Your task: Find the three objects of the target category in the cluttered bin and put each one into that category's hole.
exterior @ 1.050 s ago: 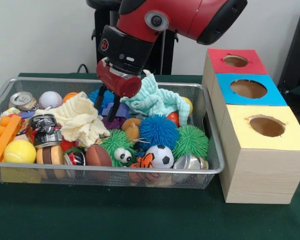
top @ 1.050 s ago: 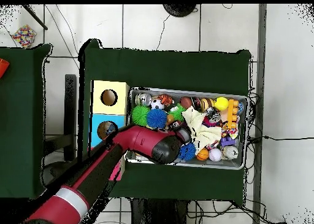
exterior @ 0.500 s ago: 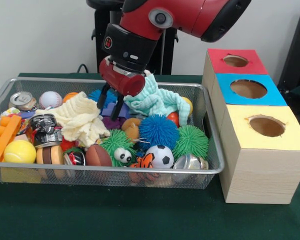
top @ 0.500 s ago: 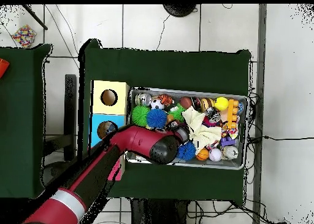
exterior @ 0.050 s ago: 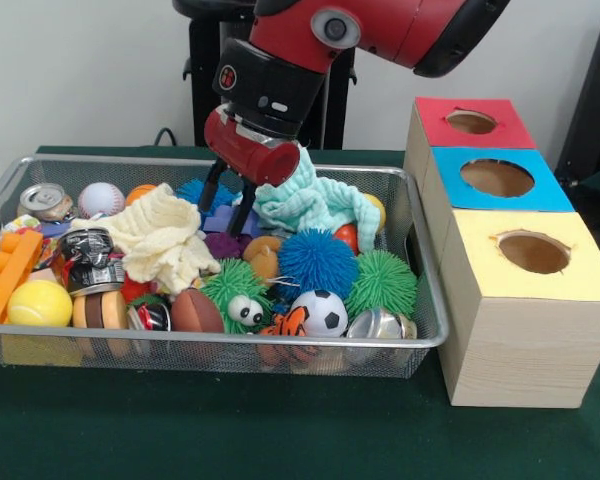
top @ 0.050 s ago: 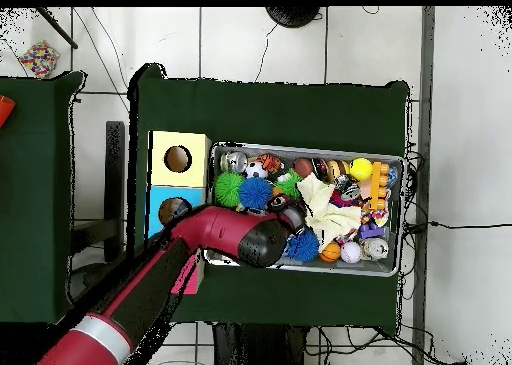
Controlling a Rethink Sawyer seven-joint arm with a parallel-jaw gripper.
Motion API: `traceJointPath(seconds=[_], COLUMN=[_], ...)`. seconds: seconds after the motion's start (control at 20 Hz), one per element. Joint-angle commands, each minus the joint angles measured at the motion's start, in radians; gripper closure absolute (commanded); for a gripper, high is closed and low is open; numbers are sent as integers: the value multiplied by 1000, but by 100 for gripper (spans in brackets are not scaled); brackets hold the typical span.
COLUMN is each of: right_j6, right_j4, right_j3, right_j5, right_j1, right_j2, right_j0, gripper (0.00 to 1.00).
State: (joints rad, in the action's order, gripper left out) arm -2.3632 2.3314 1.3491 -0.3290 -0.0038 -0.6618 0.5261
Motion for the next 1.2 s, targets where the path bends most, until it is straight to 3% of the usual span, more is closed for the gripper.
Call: traceJointPath(seconds=[0.05, 0.65, 1.2], right_j6=[195, 173, 238], right_j4=[31, 63, 51], right_j3=[76, 71, 117], right_j5=[-13, 35, 106], right_j1=[-38, 25, -15], right_j2=[84, 113, 160], right_j0=[-7, -39, -59], gripper=[0, 0, 0])
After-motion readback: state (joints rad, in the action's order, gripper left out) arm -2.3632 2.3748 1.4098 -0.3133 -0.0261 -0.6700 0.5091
